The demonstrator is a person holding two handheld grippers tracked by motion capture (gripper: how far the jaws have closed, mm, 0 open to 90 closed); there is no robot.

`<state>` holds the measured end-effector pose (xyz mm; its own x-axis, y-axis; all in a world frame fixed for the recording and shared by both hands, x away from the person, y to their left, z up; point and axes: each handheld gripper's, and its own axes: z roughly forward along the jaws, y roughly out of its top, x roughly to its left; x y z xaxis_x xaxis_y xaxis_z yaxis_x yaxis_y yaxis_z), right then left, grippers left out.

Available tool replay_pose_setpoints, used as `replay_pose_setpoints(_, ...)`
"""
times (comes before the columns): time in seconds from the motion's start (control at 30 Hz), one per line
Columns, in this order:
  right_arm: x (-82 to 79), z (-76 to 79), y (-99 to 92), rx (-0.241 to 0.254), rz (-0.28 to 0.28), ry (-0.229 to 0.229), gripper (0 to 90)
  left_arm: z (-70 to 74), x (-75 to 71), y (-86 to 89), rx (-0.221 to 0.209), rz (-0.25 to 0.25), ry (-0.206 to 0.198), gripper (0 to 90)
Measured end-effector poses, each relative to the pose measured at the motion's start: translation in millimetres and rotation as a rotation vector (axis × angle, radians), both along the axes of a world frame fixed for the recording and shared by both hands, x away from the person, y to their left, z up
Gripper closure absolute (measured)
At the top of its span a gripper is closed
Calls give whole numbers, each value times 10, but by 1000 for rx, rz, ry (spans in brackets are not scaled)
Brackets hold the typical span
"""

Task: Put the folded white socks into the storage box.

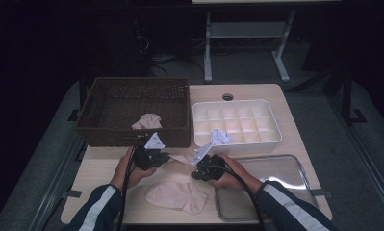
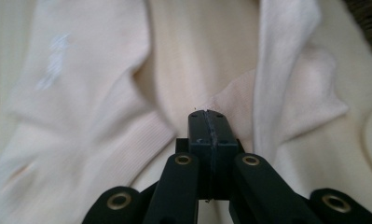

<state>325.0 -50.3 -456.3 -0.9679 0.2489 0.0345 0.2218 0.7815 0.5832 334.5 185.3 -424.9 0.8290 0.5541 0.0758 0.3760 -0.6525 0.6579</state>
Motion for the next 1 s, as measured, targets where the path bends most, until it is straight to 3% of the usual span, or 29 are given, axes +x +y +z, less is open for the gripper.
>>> replay_pose_setpoints(0.17, -68, 17, -31, -24, 65, 7, 900, 12, 13, 21, 22, 14, -28, 822)
replay_pose_setpoints(0.27, -101, 31, -67, -44, 106, 3, 900, 8, 51, 49, 53, 33, -65, 811)
replay_pose_setpoints(0.37, -96, 36, -76, -51, 102, -5, 898, 1, 64, 61, 43, 16, -40, 858)
replay_pose_setpoints(0.63, -86, 77, -117, -109, 70, -67, 887, 123, -62, 79, 32, -28, -43, 883)
replay_pose_setpoints(0.67, -78, 108, -138, -96, 35, -90, 838, 156, -106, 73, 20, -31, -38, 883)
replay_pose_setpoints(0.73, -77, 122, -145, -80, 26, -90, 814, 168, -121, 68, 19, -38, -36, 883)
replay_pose_setpoints(0.77, -87, 165, -145, -43, -10, -109, 728, 181, -144, 52, 21, -44, -39, 883)
replay_pose_setpoints(0.87, -99, 210, -138, -3, -65, -123, 670, 191, -185, 6, 24, -61, -38, 883)
replay_pose_setpoints(0.9, -114, 249, -129, 13, -106, -180, 621, 195, -201, -6, 26, -67, -35, 883)
replay_pose_setpoints(0.93, -115, 269, -133, 22, -107, -207, 622, 202, -209, -7, 14, -74, -27, 883)
replay_pose_setpoints(0.97, -134, 293, -133, 55, -120, -198, 619, 213, -223, -12, 12, -77, -26, 883)
replay_pose_setpoints(1.0, -142, 320, -137, 66, -138, -220, 593, 230, -242, -19, 16, -81, -31, 883)
